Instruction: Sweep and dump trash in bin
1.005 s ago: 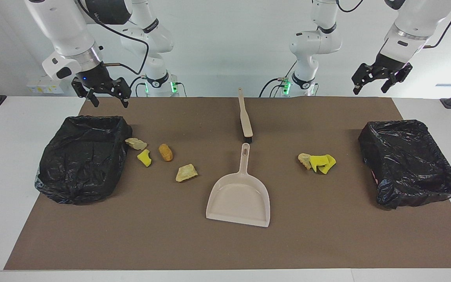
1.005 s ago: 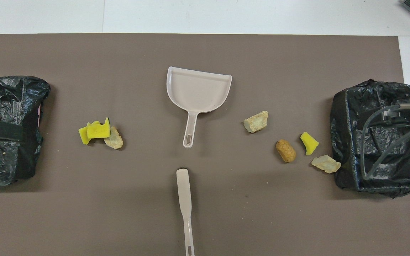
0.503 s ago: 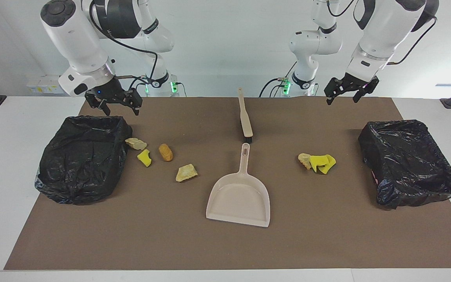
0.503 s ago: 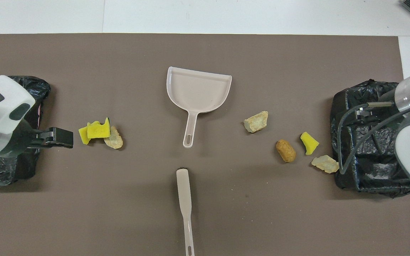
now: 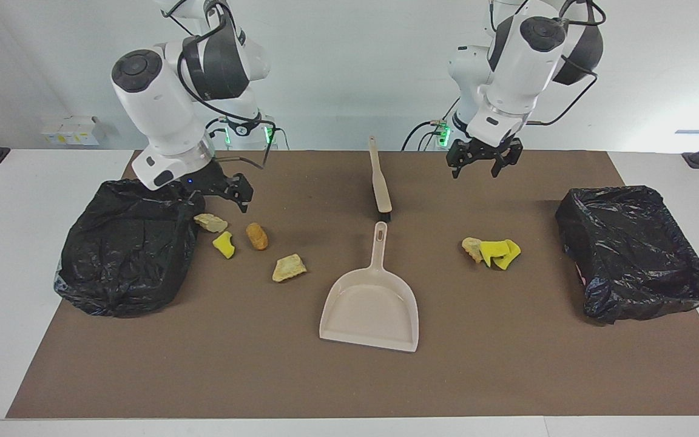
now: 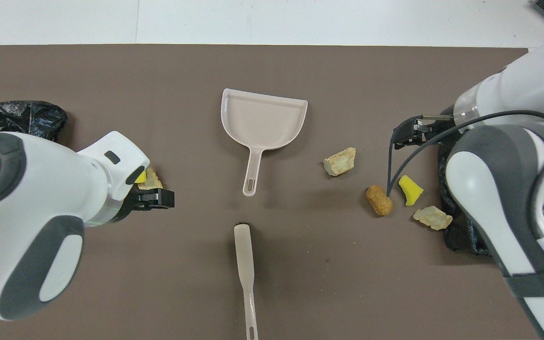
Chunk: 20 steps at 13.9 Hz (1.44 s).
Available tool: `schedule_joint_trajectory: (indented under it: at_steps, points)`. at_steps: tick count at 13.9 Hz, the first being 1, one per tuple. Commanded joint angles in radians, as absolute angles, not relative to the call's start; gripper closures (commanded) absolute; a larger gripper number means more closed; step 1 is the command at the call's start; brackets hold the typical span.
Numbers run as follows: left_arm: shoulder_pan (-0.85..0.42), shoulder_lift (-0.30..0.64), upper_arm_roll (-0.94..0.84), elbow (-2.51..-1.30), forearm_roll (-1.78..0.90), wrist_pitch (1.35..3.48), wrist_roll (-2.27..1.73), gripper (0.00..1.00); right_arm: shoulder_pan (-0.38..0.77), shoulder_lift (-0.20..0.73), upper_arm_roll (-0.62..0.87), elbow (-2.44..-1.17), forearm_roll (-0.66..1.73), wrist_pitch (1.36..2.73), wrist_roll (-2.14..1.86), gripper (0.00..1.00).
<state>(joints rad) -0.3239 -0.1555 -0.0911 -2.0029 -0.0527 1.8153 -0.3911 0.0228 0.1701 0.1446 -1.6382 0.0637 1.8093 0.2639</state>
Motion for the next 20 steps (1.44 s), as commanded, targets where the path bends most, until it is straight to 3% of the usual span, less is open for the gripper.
schedule_joint_trajectory:
  at_steps: [1, 9, 12, 15, 19, 20]
  points:
    - [-0.46, -0.195, -0.074, -2.104, -0.058, 1.855, -0.49, 0.0, 0.073, 0.248, 0.149, -1.599, 0.069, 1.899, 0.36, 0.0]
    - [-0.882, -0.169, -0.074, -2.379, -0.101, 2.132, -0.81, 0.0, 0.164, 0.573, 0.144, -1.37, 0.061, 2.199, 0.587, 0.04]
    - [-0.934, -0.175, -0.075, -2.439, -0.158, 2.204, -0.845, 0.0, 0.21, 0.681, 0.14, -1.306, 0.046, 2.269, 0.641, 0.04]
    - [-0.945, -0.17, -0.074, -2.474, -0.16, 2.238, -0.848, 0.0, 0.233, 0.707, 0.141, -1.315, -0.011, 2.293, 0.675, 0.04]
    - [-0.946, -0.169, -0.074, -2.505, -0.16, 2.284, -0.854, 0.0, 0.241, 0.695, 0.141, -1.312, -0.063, 2.226, 0.675, 0.02]
    - [-0.945, -0.169, -0.074, -2.507, -0.16, 2.283, -0.854, 0.05, 0.239, 0.686, 0.141, -1.313, -0.063, 2.206, 0.673, 0.02]
